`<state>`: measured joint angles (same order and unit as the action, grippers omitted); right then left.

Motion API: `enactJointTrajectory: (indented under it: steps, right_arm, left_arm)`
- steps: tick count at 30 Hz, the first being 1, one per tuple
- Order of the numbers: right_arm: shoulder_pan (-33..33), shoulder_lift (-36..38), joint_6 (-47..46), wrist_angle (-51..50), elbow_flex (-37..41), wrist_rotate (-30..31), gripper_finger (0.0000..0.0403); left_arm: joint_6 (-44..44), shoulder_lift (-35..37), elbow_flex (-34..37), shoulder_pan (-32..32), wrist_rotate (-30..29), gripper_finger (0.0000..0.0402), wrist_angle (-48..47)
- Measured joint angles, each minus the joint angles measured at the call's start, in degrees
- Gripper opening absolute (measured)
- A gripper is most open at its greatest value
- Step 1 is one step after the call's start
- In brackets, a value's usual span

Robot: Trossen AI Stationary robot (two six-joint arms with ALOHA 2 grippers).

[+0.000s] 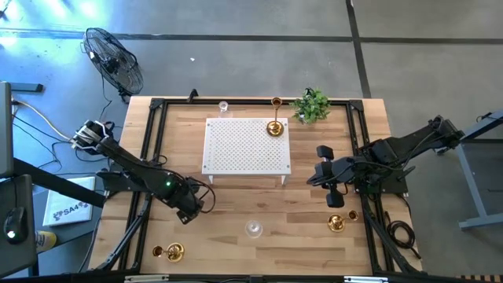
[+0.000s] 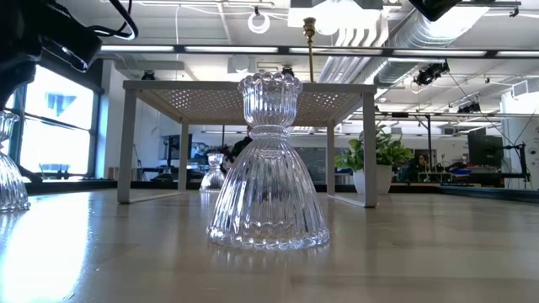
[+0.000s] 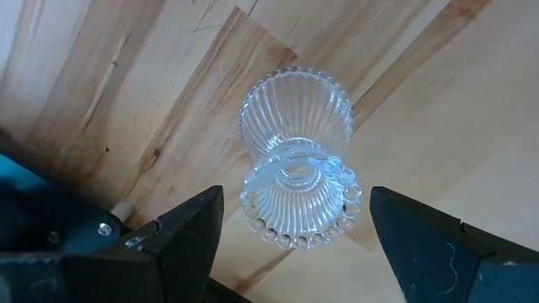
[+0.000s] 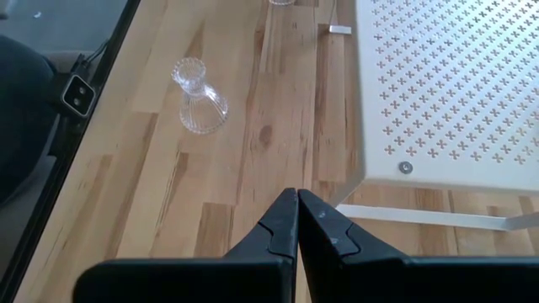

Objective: Pick & Place candle stick holders
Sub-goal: Put the middle left transparent glass candle holder on the shelf

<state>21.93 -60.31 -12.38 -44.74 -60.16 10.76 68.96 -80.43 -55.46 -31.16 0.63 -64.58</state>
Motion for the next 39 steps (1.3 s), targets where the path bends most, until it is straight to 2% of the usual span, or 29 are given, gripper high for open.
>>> enactJointTrajectory:
  steps: [12, 39]
  right_arm:
    - [0.0, 0.0, -0.1, 0.1, 0.0, 0.0, 0.0001]
    - [0.0, 0.0, -0.2, 0.1, 0.0, 0.0, 0.0001]
  left_arm:
    - [-1.7, -0.1, 0.0, 0.0, -3.2, 0.0294, 0.0]
    - [-1.5, -0.1, 0.0, 0.0, -1.6, 0.0294, 0.2]
